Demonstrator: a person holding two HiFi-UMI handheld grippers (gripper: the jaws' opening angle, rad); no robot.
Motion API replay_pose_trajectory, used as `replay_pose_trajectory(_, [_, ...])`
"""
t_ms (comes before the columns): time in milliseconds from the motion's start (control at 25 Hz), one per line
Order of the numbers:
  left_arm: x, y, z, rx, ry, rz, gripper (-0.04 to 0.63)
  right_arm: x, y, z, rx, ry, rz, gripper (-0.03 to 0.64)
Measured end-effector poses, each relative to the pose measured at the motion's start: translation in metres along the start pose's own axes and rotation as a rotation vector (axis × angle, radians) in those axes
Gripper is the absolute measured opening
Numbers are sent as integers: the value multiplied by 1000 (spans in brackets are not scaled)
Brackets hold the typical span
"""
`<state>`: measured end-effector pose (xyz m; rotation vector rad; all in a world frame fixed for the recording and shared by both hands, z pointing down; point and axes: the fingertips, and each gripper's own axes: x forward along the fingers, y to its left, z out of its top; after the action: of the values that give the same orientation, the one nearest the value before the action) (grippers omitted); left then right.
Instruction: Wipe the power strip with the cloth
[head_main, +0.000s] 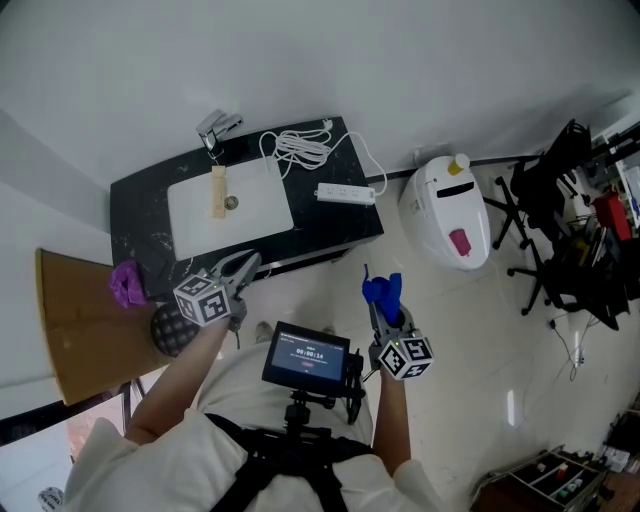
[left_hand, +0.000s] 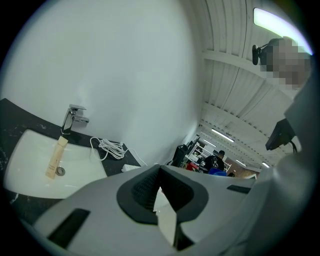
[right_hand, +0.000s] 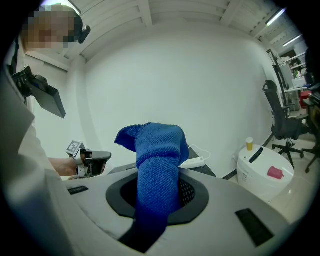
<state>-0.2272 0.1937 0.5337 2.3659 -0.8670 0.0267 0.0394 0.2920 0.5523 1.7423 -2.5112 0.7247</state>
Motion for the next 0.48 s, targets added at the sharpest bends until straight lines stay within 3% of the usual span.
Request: replay_pose_trajectory(480, [6, -9, -6, -10, 4, -2, 3, -21, -9, -3, -95, -20, -38, 83])
